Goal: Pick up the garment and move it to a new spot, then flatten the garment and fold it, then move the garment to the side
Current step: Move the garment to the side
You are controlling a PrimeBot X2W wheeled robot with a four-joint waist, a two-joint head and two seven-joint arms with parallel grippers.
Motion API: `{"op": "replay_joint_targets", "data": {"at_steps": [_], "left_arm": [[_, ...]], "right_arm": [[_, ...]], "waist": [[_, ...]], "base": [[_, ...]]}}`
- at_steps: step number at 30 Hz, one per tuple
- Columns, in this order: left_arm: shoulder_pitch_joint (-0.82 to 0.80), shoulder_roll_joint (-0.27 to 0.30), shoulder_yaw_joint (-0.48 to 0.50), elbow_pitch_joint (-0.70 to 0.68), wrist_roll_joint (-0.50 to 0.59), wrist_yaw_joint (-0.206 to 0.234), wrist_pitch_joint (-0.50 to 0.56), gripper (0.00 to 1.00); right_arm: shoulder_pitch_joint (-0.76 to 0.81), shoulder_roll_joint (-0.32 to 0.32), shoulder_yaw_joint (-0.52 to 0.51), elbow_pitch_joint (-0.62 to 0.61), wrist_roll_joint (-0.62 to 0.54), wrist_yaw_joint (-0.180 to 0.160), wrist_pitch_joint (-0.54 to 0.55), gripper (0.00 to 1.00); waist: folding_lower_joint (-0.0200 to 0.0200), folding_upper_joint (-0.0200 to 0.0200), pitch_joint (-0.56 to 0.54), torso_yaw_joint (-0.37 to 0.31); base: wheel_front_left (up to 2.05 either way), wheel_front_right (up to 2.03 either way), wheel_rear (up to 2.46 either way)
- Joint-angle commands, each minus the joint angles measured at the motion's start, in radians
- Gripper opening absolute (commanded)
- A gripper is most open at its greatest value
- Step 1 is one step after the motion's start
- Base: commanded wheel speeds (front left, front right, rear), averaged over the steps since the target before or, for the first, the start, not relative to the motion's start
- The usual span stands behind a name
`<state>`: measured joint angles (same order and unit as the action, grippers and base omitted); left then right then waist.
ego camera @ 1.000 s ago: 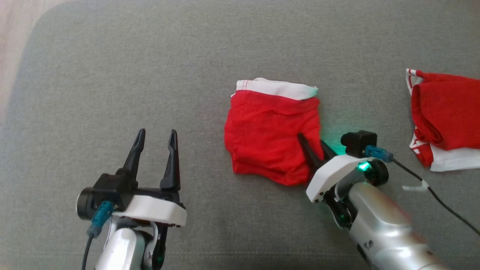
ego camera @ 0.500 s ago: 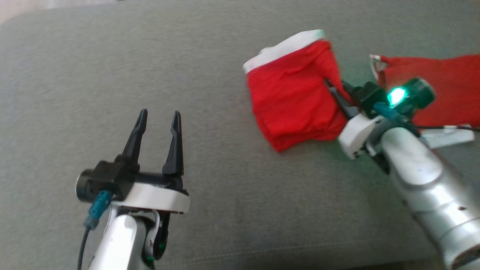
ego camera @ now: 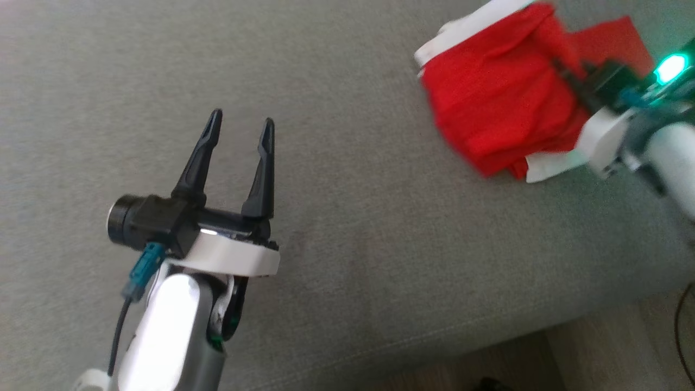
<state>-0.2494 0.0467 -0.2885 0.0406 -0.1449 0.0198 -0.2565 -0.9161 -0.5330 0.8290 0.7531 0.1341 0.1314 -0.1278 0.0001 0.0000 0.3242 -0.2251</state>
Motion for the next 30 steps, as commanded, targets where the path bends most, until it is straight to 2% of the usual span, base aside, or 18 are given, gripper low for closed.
{"op": "replay_joint_targets", "data": {"at_steps": [1,10,18,25,26,27,30], "left_arm": [[-0.043,0.004,0.025,-0.024,0.011,-0.007,-0.005,1.00],[-0.095,0.004,0.029,-0.015,0.019,-0.026,-0.005,1.00],[-0.099,0.004,0.050,-0.008,0.025,-0.035,-0.005,1.00],[-0.098,0.004,0.052,-0.005,0.019,-0.034,-0.005,1.00],[-0.096,0.004,0.051,-0.004,0.017,-0.034,-0.005,1.00],[-0.094,0.004,0.051,-0.003,0.016,-0.033,-0.005,1.00],[-0.086,0.004,0.050,0.003,0.010,-0.032,-0.005,1.00]], "right_arm": [[-0.037,-0.061,0.013,-0.031,0.031,-0.001,0.031,0.00],[-0.094,-0.173,0.059,-0.057,0.115,-0.001,0.186,0.00],[-0.096,-0.217,0.031,-0.049,0.090,-0.001,0.251,0.00],[-0.073,-0.208,-0.033,-0.042,0.070,-0.001,0.276,0.00],[-0.065,-0.203,-0.042,-0.037,0.070,-0.001,0.286,0.82],[-0.058,-0.200,-0.047,-0.036,0.071,-0.001,0.293,1.00],[-0.037,-0.195,-0.062,-0.035,0.068,-0.001,0.304,1.00]], "waist": [[-0.0001,0.0000,0.043,-0.037],[-0.0001,0.0000,0.101,-0.043],[-0.0001,0.0000,0.119,-0.033],[-0.0001,0.0000,0.112,-0.026],[-0.0001,0.0000,0.108,-0.025],[-0.0001,0.0000,0.104,-0.023],[-0.0001,0.0000,0.082,-0.017]], "base": [[0.00,0.00,0.00],[0.00,0.00,0.00],[0.00,0.00,0.00],[0.00,0.00,0.00],[0.00,0.00,0.00],[0.00,0.00,0.00],[0.00,0.00,0.00]]}}
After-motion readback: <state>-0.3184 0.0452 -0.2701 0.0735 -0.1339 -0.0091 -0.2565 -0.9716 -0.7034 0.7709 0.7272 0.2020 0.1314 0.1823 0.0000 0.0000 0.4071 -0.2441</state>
